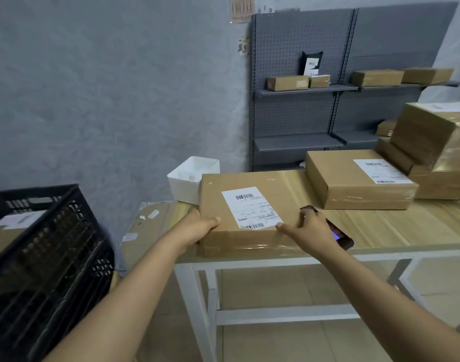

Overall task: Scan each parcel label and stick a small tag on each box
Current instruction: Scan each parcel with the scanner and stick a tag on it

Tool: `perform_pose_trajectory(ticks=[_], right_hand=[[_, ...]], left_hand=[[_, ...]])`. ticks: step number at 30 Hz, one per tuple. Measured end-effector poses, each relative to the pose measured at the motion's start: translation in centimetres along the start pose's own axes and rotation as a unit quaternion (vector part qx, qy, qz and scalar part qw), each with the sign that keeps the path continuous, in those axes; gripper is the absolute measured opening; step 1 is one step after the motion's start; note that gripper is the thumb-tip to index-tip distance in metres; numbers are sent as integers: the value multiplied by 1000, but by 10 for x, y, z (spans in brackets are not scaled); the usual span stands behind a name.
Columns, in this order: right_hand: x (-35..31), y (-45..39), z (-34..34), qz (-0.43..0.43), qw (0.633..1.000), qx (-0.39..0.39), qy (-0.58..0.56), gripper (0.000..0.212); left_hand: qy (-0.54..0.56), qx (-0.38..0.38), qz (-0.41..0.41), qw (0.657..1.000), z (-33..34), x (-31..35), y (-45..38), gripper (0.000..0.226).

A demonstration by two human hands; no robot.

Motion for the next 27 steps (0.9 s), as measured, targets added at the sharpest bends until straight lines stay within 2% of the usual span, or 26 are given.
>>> perform_pose_trajectory(ticks=[5,9,11,16,23,27], right_hand=[[7,1,11,-6,1000,-8,3,68],[19,-10,4,-9,999,16,-30,51],[30,-18,-3,1,1000,19,-9,48],[72,-34,-18,45,989,-32,139,56],[103,-55,-7,58,968,-94,227,89],[102,-67,0,43,961,-82,261,81]], left_hand=[[-29,-3,-55,998,0,-12,-5,47],[-50,4,-76,996,2,-12,-14,49],[-32,13,-70,997,2,-9,-20,51],[-48,22,-82,995,-1,-3,-26,45],[-100,6,-122,987,2,-5,-33,38],[-105,9,-146,984,2,-5,-35,46]])
Point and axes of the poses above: each hand's wrist, its own y-axis away from the middle knuckle, its own z-axis out of the palm, x = y × z, the point moved 2 cm from there along -y, towards the middle knuckle, and after that the axes turned 10 degrees about -z, right-handed, at the moved point
